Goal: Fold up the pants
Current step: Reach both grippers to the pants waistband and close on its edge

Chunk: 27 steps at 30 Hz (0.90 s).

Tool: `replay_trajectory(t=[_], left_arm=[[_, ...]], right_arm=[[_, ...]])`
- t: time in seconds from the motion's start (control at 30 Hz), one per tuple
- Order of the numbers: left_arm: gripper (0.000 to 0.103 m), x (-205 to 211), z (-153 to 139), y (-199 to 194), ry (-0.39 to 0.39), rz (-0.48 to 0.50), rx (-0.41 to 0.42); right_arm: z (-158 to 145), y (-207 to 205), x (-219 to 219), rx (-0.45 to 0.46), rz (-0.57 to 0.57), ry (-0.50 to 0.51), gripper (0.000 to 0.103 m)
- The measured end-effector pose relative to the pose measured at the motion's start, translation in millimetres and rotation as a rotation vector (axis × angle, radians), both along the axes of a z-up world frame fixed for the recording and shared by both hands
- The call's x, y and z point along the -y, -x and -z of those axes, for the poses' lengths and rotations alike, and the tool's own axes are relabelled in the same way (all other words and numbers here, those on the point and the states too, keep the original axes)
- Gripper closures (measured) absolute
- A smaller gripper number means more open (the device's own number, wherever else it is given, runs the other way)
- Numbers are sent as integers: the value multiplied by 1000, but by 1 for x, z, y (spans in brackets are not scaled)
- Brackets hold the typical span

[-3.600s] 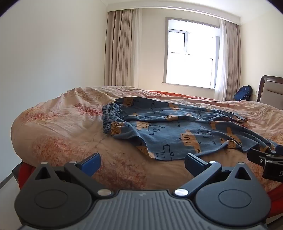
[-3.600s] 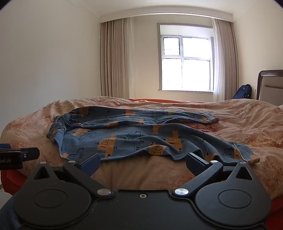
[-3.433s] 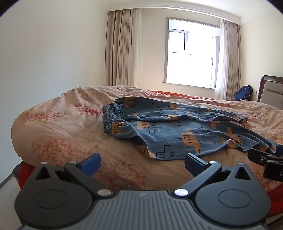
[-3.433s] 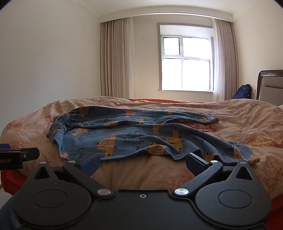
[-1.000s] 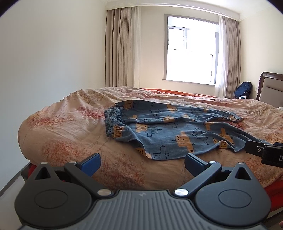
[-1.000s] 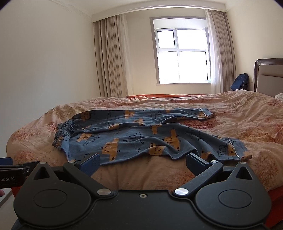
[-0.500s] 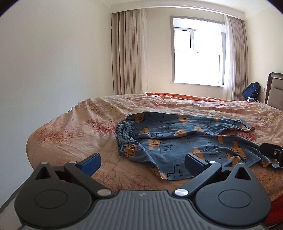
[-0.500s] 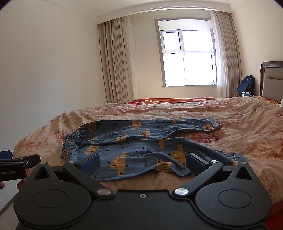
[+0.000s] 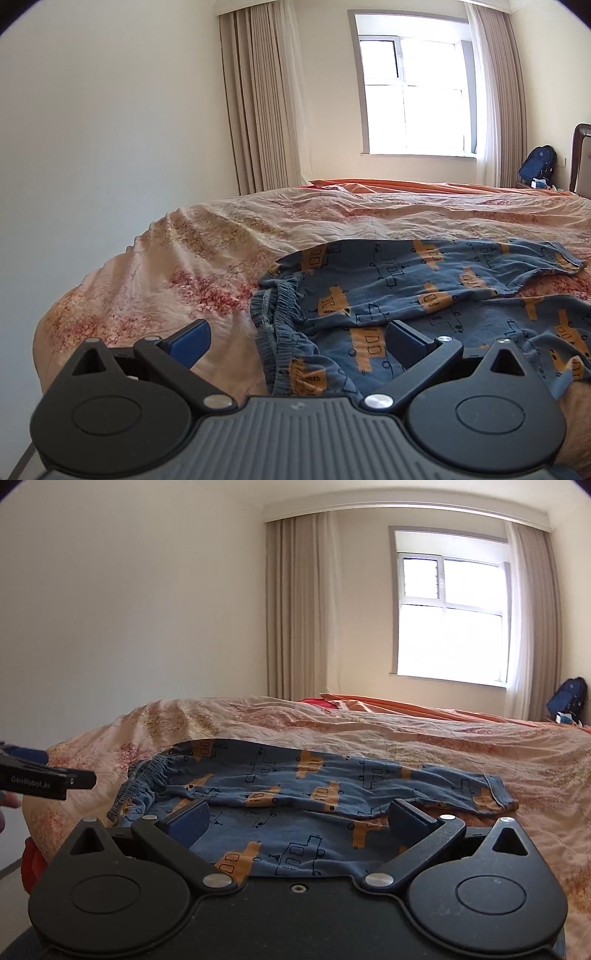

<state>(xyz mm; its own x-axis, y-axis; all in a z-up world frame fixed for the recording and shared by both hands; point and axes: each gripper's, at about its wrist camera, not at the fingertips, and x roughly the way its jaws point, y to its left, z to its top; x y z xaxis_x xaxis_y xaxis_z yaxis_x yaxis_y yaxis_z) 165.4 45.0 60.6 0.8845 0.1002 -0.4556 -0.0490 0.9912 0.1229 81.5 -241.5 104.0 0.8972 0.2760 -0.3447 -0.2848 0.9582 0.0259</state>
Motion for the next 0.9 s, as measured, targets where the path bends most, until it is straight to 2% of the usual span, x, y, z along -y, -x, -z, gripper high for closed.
replay_trajectory(t=[0.1, 0.2, 0.27, 0.43, 0.57, 0.73, 0.9], left_arm=[[0, -12, -1, -36, -33, 13, 25], [0, -22, -1, -69, -67, 64, 56], [0, -24, 1, -94, -120, 107, 49], [0, -18, 16, -152, -255, 175, 25], [0, -13, 30, -193, -287, 214, -17], [0, -4, 41, -225, -305, 296, -40], [2, 7, 52, -237, -384, 313, -90]], right_arm=[[8, -32, 6, 39, -87, 62, 0], [14, -70, 11, 25, -128, 116, 0], [19, -99, 16, -1, -150, 132, 0], [35, -159, 29, -66, -195, 76, 0], [49, -195, 32, -82, -183, 77, 0], [53, -253, 25, -144, -231, 131, 0], [59, -311, 11, -189, -270, 226, 1]])
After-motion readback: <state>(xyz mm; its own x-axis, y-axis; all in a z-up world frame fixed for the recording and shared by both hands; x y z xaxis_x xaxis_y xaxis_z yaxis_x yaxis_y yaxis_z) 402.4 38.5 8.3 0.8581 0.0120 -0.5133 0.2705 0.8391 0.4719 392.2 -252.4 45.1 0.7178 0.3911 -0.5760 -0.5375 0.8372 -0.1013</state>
